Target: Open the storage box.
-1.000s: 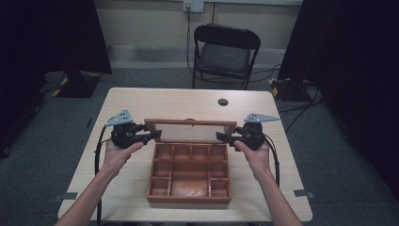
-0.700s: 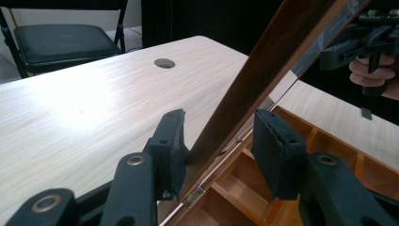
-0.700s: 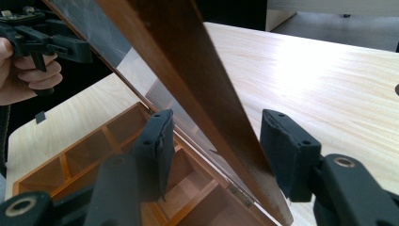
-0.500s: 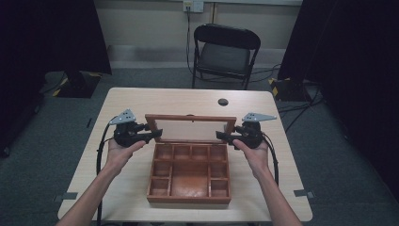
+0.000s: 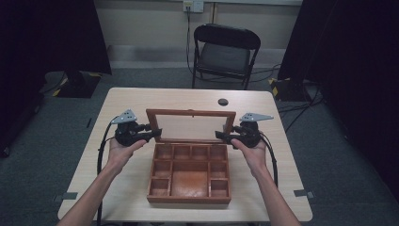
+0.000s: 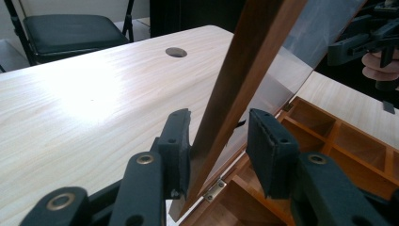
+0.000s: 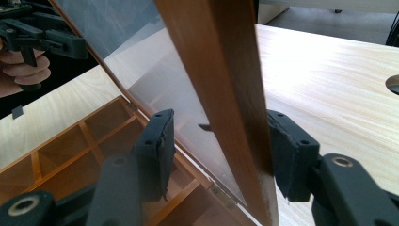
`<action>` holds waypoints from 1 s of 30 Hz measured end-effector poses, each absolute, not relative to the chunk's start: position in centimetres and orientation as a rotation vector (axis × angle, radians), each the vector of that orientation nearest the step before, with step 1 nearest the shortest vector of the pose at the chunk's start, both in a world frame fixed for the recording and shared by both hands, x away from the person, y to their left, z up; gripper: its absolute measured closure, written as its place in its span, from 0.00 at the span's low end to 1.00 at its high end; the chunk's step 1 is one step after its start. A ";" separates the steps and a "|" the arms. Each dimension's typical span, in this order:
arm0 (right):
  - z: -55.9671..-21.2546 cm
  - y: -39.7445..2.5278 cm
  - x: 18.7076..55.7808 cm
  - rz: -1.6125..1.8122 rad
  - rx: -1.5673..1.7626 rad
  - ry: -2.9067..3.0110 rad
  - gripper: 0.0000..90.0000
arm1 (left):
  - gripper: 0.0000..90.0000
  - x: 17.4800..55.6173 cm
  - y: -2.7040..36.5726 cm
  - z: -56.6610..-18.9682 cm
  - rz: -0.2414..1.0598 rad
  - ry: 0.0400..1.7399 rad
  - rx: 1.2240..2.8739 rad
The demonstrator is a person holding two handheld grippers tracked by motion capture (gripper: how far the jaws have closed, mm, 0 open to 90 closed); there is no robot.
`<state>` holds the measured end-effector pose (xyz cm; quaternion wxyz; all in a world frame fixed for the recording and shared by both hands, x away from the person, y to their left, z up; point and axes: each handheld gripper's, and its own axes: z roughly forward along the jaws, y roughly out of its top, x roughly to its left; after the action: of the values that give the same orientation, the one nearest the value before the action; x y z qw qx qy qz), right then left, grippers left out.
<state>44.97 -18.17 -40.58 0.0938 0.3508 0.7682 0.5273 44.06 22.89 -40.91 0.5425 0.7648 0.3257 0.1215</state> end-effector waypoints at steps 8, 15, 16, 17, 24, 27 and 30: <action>-41.2 -18.1 45.5 1.564 1.058 2.282 0.52 | 0.67 44.4 22.8 -41.5 0.287 0.789 1.826; -41.6 -18.0 45.7 1.551 1.062 2.279 0.54 | 0.68 44.6 22.7 -41.9 0.290 0.804 1.830; -41.6 -18.0 45.8 1.549 1.059 2.278 0.54 | 0.68 44.7 22.7 -42.0 0.298 0.803 1.835; -41.7 -18.0 45.8 1.551 1.058 2.278 0.55 | 0.68 44.7 22.7 -42.1 0.298 0.806 1.840; -41.9 -18.0 46.1 1.553 1.069 2.268 0.56 | 0.69 45.1 22.7 -42.4 0.295 0.821 1.855; -42.2 -18.1 46.4 1.551 1.072 2.274 0.57 | 0.69 45.3 22.6 -42.8 0.294 0.828 1.861; -42.5 -18.0 46.6 1.551 1.081 2.277 0.56 | 0.71 45.4 22.6 -42.9 0.290 0.833 1.855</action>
<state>46.63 -18.01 -42.47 0.0907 0.3638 0.7662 0.5219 45.41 22.62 -42.86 0.5175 0.7728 0.3469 0.1210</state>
